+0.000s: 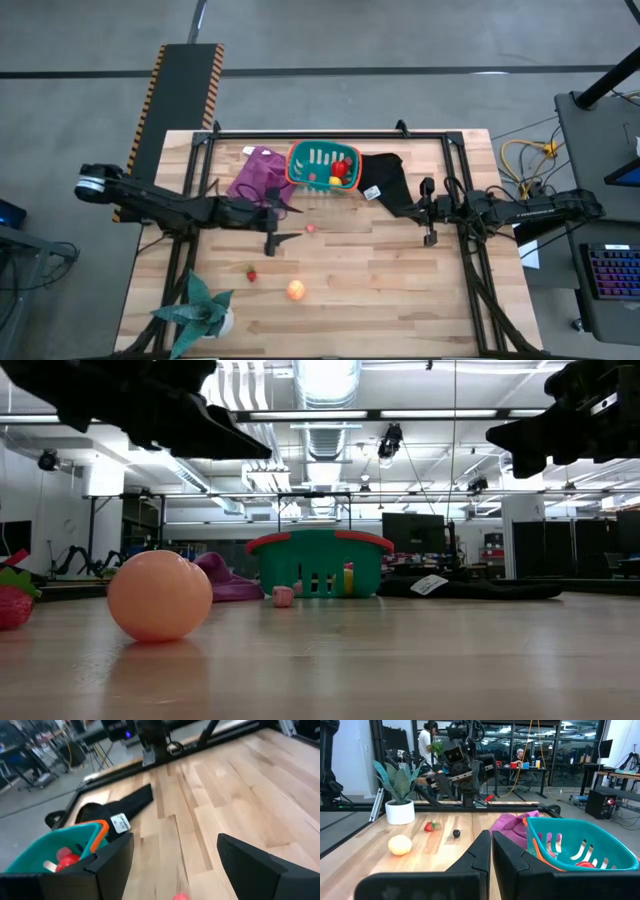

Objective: Pick and placing Produce into tupperware
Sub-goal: Put the pink peach into the blue bin

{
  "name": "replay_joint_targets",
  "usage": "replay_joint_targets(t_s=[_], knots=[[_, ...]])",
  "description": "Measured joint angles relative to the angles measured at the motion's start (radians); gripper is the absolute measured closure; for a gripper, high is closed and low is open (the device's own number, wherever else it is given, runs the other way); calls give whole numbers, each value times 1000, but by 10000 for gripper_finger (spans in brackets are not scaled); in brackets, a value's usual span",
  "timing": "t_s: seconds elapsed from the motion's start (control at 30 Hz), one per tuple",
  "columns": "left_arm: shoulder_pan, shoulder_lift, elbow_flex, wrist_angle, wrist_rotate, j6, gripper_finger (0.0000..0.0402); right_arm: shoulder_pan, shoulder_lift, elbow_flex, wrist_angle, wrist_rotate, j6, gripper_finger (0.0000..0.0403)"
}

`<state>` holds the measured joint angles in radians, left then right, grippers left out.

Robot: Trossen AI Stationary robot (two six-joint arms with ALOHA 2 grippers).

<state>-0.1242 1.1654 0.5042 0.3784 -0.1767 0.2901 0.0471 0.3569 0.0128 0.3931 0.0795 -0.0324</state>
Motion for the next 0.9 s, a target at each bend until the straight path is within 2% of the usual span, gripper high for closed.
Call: replay_joint_targets(t_s=[0.27, 0.9], knots=[[0, 142, 87, -89, -12, -72, 130, 0, 0, 0, 0, 0, 6, 394], [5, 362, 94, -42, -41, -130, 130, 0, 0, 0, -23, 0, 6, 394]])
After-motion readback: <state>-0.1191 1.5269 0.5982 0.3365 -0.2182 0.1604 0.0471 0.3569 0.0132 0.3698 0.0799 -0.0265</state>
